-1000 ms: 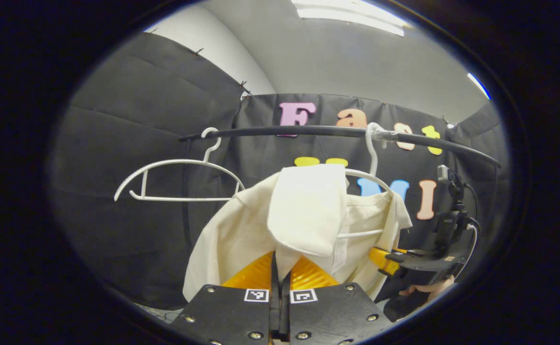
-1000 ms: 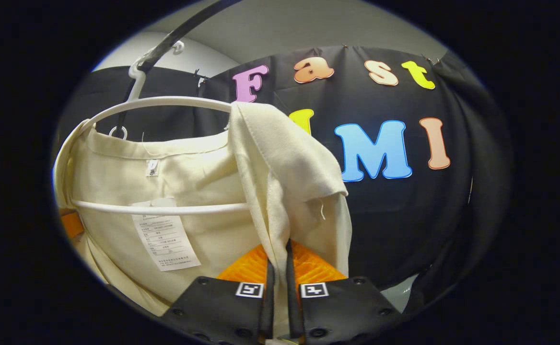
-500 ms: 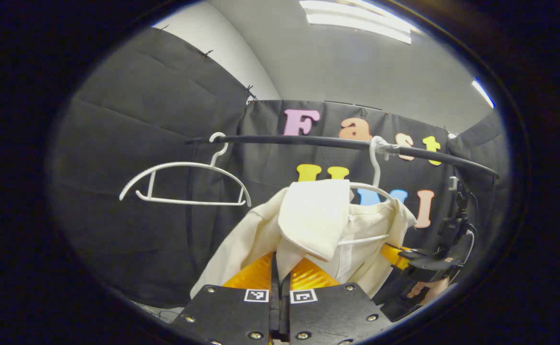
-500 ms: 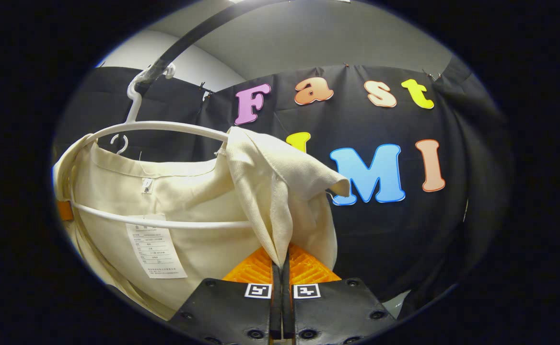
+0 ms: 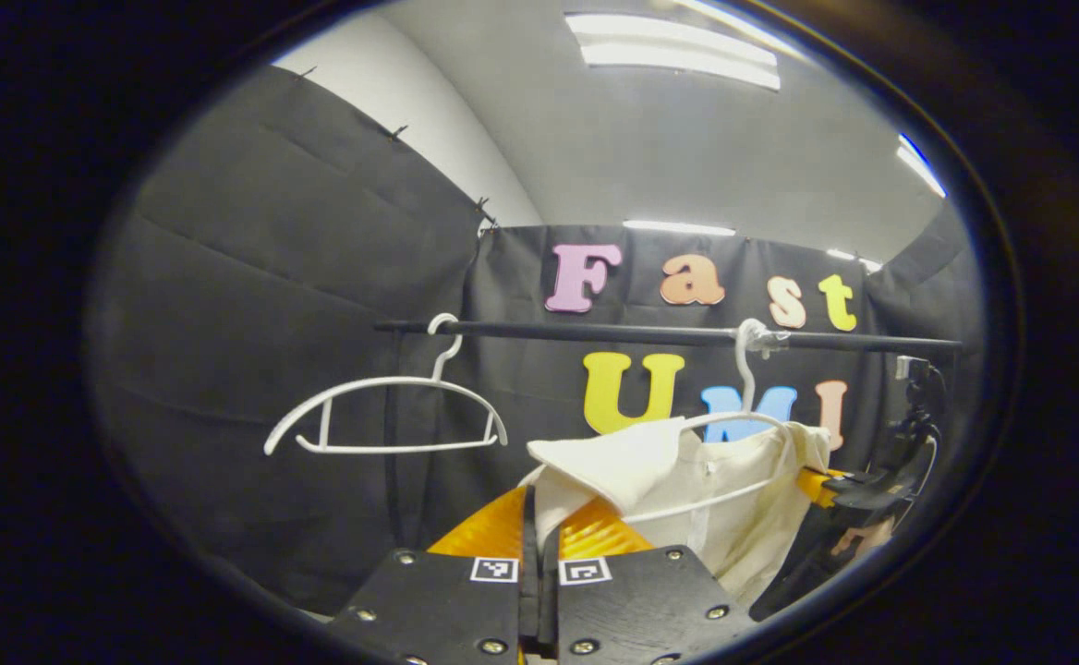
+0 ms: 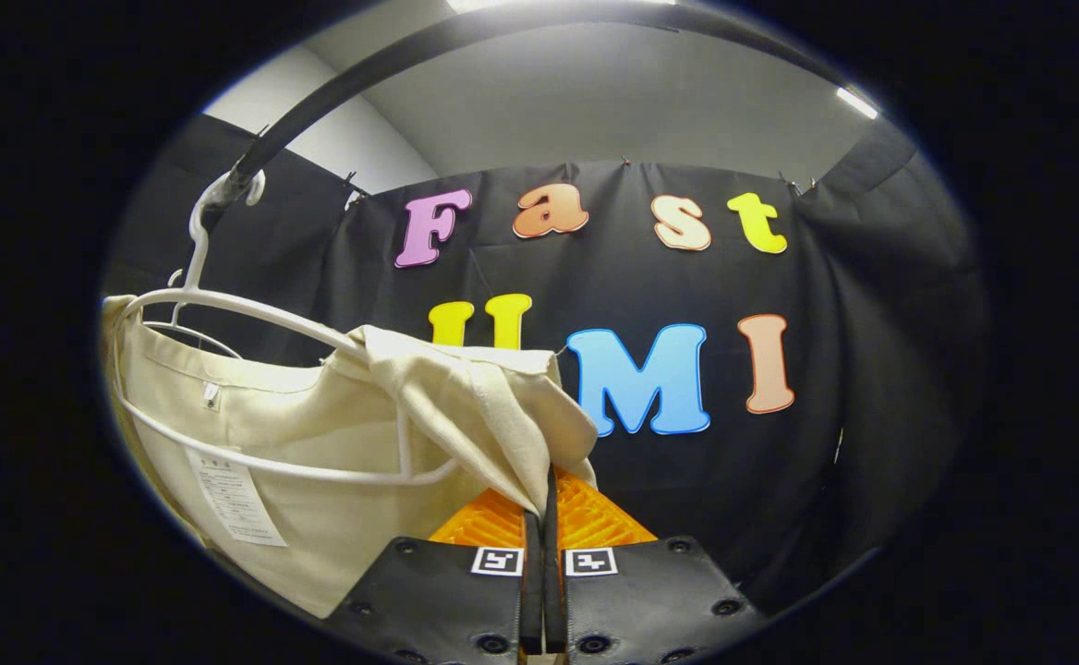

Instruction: Grasp the clothes on the hanger with both hands and then place them into the laundry hamper below.

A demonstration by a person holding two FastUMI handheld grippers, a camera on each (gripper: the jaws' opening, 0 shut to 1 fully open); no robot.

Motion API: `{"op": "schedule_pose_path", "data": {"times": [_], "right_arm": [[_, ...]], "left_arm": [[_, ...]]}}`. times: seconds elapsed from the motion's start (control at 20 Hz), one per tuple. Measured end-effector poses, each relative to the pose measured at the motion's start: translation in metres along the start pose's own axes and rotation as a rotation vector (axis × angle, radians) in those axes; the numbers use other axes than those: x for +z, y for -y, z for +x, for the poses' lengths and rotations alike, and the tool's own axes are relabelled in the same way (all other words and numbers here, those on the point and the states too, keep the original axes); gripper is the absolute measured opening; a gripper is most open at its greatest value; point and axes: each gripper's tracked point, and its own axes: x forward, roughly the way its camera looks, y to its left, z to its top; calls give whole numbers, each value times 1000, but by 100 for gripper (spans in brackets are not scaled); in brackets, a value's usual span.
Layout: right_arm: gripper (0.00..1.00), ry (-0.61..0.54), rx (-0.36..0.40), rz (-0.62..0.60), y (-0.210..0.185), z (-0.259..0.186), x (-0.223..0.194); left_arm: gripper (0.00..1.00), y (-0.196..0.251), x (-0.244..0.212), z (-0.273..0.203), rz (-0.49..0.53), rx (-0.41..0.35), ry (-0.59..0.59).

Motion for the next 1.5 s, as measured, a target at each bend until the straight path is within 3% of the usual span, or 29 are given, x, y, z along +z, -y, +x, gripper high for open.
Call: {"op": "schedule_pose_path", "data": {"times": [0.25, 0.5, 0.8, 1.05, 1.5], "right_arm": [[0, 51, -94, -18, 35, 12, 16], [2, 144, -155, -72, 50, 25, 44], [2, 104, -202, -128, 61, 52, 14], [2, 51, -189, -159, 60, 54, -19], [2, -29, -129, -148, 39, 34, -56]], "left_arm": [[0, -25, 11, 5, 34, 10, 15], [1, -49, 15, 23, 6, -1, 28], [1, -41, -29, 45, -63, -39, -40], [0, -38, -38, 49, -70, -80, -11], [1, -63, -65, 29, -60, -38, -68]]}}
